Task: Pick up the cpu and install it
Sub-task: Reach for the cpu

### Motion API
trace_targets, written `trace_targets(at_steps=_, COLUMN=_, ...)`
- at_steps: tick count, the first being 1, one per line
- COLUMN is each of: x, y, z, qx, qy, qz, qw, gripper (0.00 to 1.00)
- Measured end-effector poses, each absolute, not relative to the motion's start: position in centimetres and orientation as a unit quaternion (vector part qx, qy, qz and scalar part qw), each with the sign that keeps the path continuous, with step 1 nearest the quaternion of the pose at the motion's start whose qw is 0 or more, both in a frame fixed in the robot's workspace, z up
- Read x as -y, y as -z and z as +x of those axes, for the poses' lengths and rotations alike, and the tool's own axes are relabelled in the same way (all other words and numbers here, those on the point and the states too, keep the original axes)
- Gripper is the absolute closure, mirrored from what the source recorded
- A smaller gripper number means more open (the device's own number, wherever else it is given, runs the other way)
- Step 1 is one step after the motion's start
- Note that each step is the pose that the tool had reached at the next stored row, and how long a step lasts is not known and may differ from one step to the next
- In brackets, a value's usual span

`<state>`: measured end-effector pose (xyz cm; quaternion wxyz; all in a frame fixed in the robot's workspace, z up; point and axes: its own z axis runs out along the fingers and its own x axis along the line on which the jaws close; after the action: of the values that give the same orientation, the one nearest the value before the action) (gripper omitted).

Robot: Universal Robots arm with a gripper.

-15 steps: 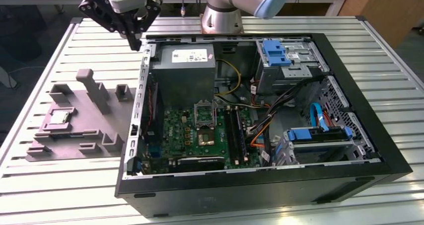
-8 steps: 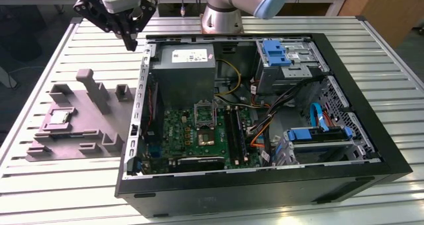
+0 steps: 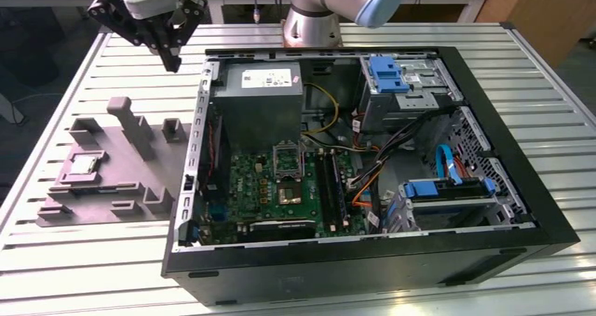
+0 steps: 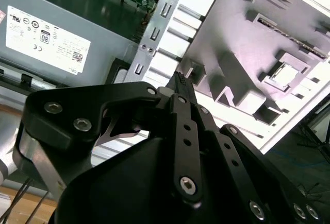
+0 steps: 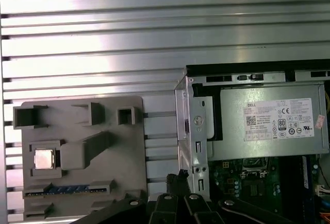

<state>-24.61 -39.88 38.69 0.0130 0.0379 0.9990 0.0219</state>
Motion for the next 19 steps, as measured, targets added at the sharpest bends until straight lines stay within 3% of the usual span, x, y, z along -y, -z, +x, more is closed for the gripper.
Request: trace_targets(at_steps=19, x=39.88, y=-38.65, z=-25.46, qx=-0.999, qy=-0.022, qz=0.038, qw=0.013, gripper=0.89)
